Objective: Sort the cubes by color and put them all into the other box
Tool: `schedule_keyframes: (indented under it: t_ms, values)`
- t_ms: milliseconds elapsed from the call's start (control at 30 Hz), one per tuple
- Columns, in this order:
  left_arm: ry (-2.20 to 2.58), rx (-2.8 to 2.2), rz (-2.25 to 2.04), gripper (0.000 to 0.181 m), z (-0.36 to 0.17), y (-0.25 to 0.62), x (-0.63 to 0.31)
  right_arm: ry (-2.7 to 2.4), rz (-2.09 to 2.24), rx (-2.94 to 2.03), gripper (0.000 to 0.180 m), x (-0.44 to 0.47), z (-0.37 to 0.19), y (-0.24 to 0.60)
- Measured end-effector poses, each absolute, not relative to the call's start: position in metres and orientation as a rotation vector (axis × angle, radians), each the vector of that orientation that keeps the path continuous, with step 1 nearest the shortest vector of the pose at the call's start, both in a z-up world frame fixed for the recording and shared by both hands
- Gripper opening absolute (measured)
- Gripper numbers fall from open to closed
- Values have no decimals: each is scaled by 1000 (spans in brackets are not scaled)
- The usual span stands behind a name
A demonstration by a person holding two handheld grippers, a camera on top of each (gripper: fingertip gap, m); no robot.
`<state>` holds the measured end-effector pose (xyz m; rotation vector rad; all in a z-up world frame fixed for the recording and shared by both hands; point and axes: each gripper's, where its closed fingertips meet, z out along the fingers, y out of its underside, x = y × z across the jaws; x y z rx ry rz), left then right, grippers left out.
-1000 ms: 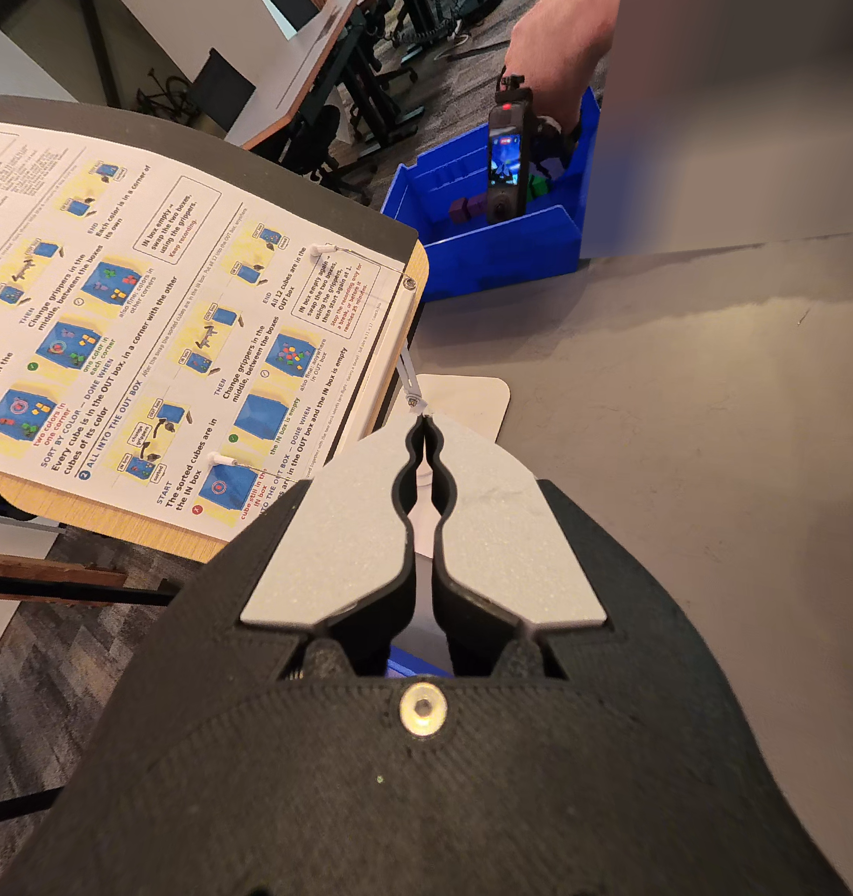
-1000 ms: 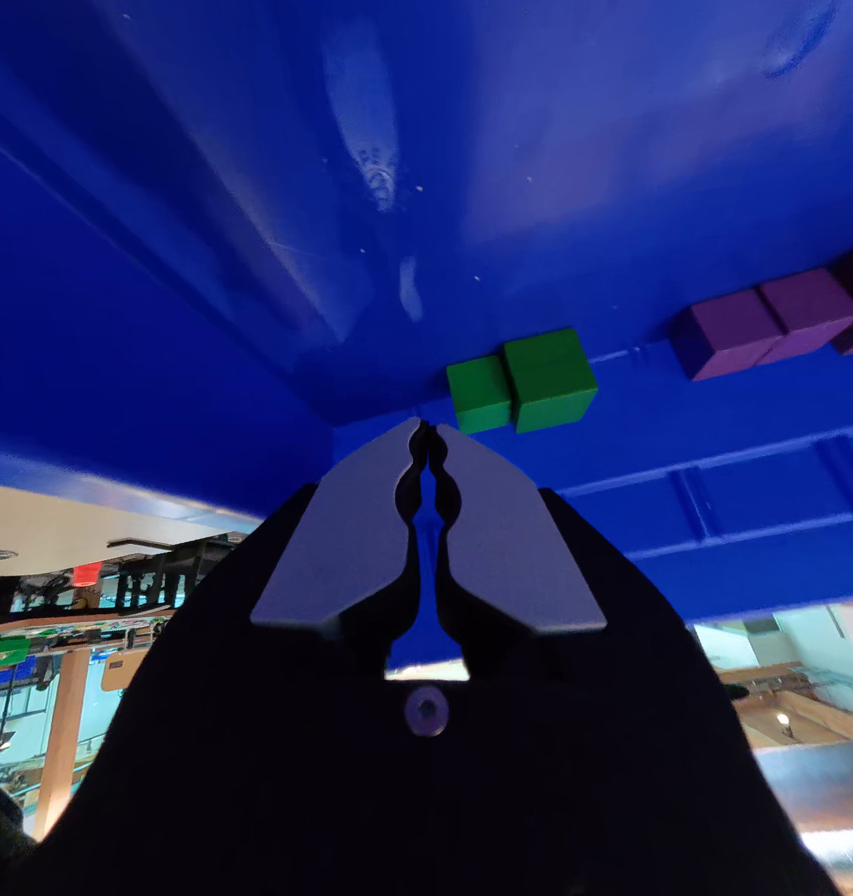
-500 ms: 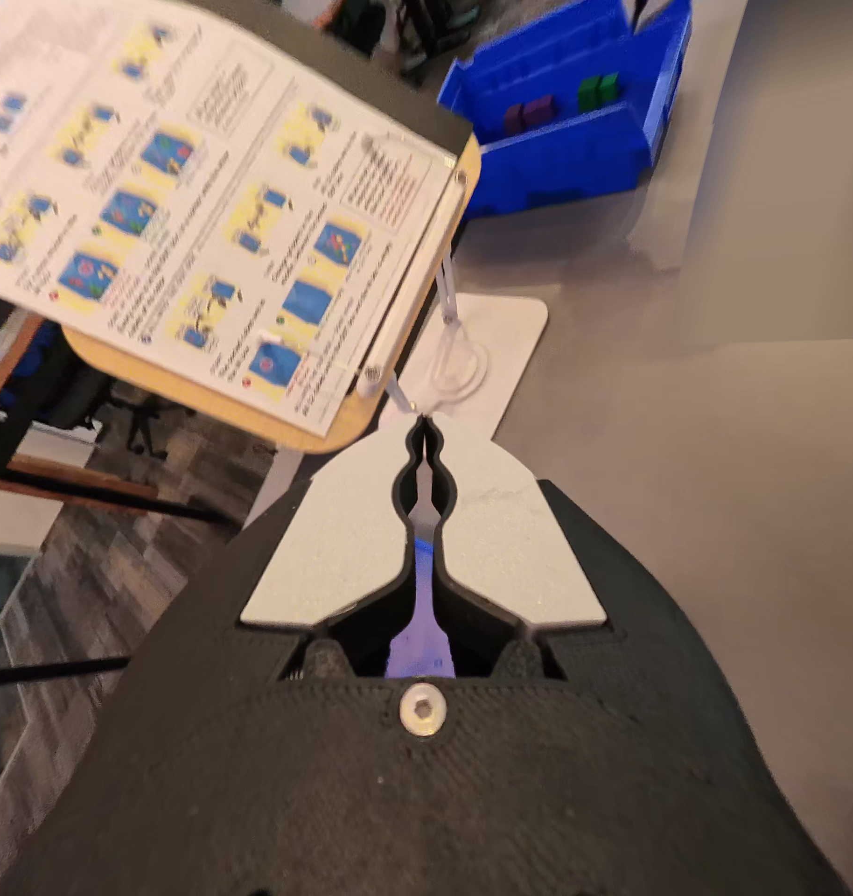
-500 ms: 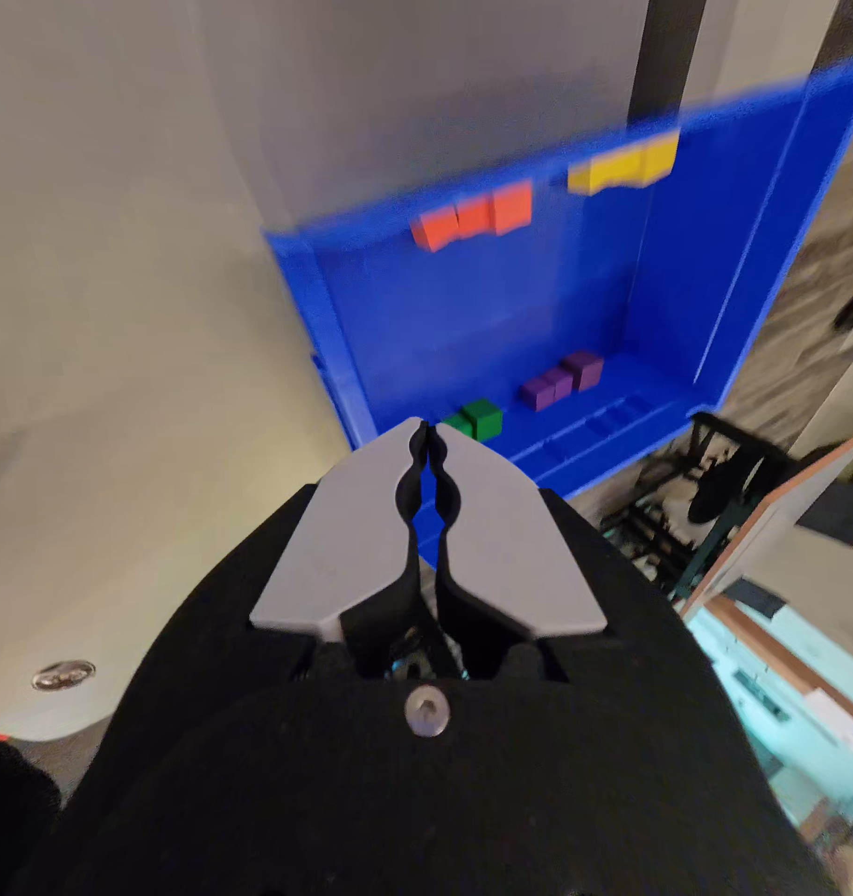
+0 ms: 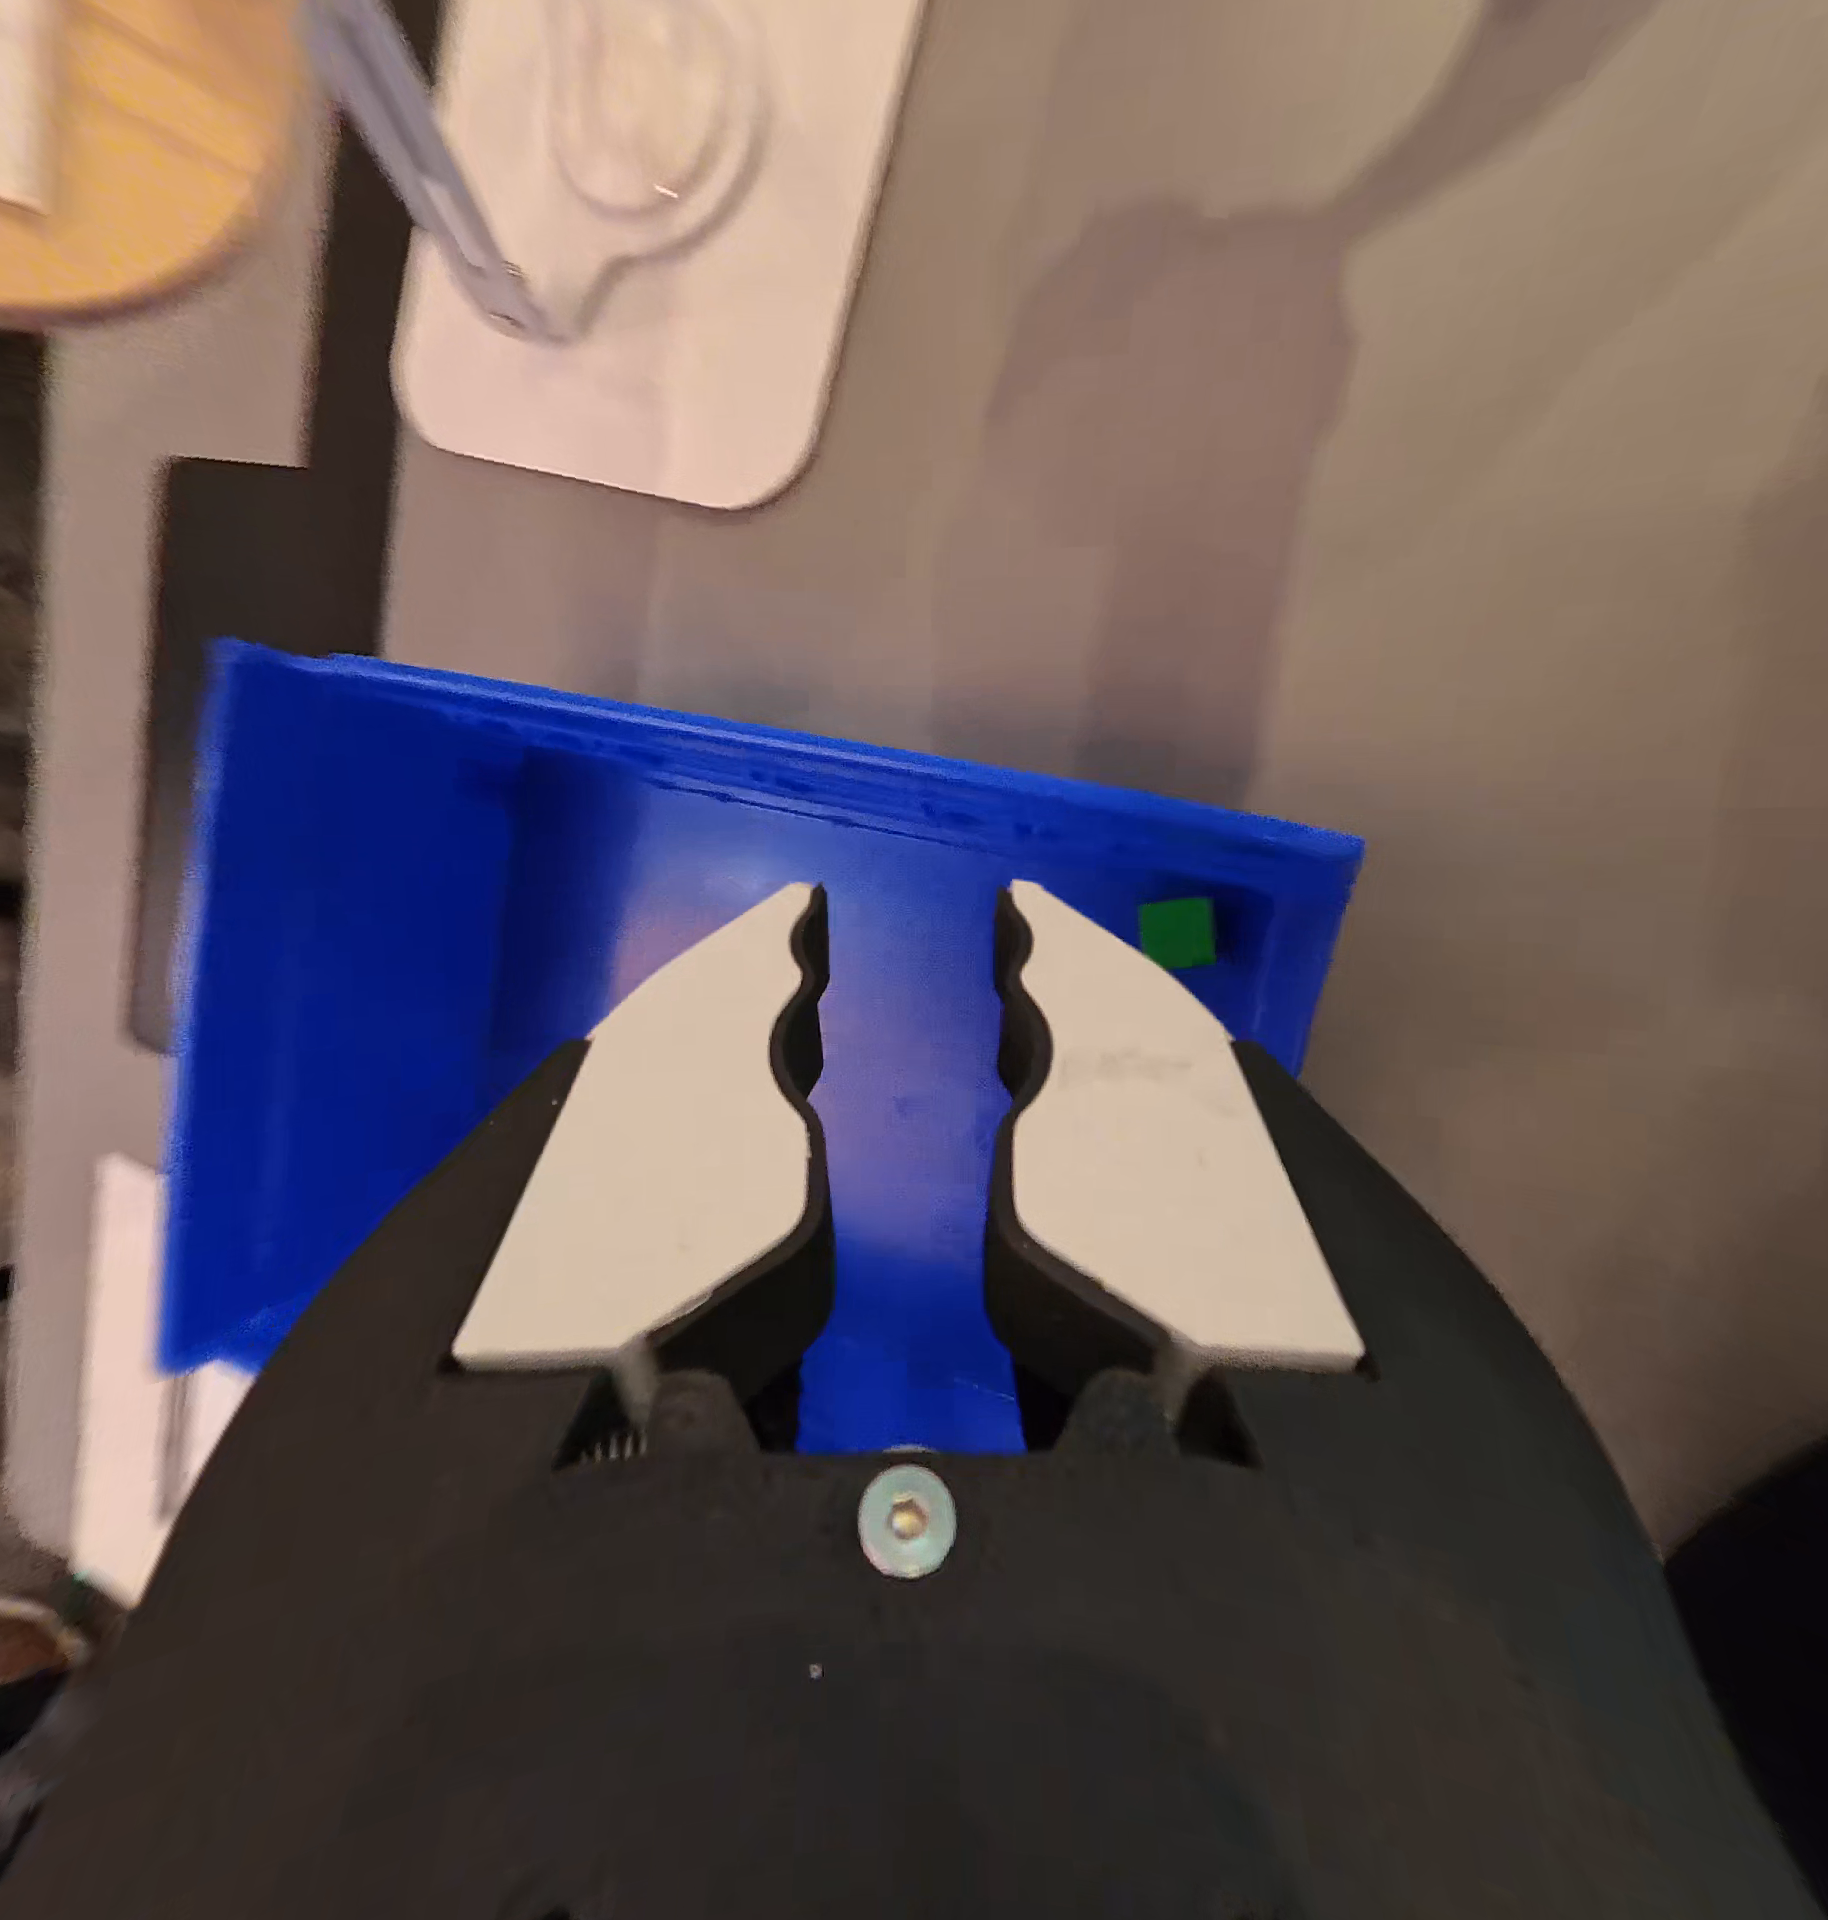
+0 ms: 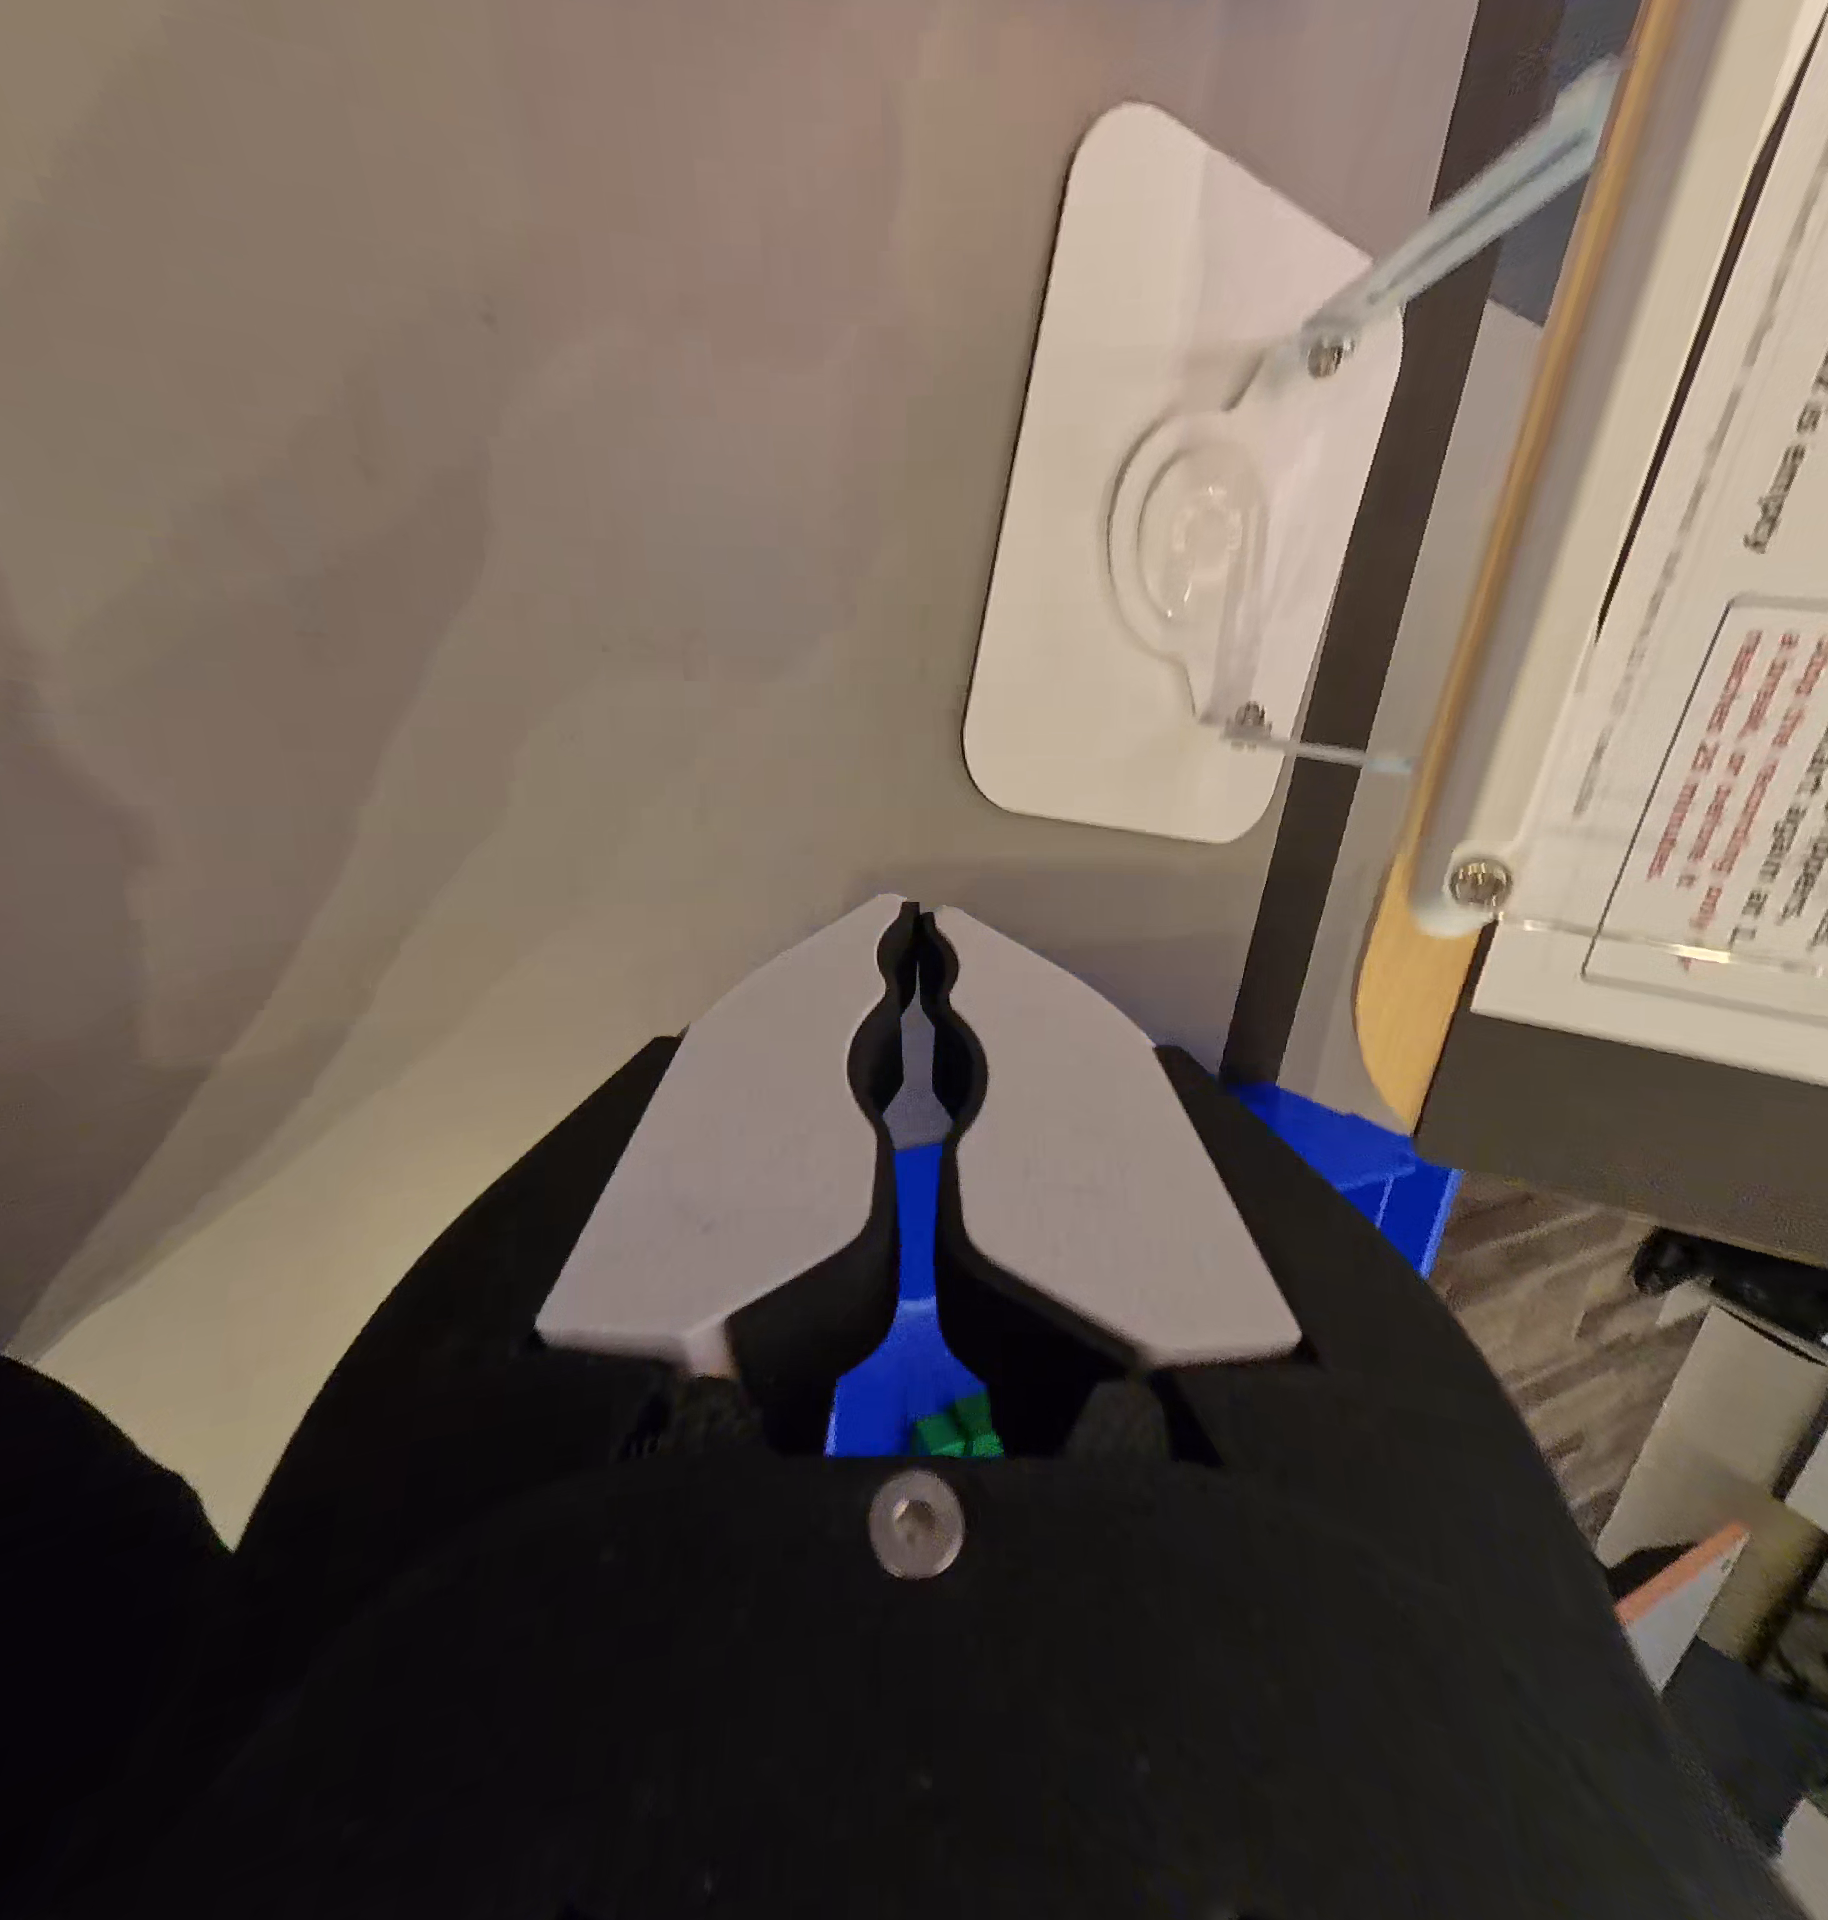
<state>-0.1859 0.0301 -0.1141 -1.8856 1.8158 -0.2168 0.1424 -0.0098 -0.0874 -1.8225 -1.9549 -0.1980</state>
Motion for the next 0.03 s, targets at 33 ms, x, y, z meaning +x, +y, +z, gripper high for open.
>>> schedule_keyframes:
  t_ms: [33]
  values:
    - [1862,-1892,-254,30,-124,25,-186,-1964,-186,-1819,0,137,-89,-11]
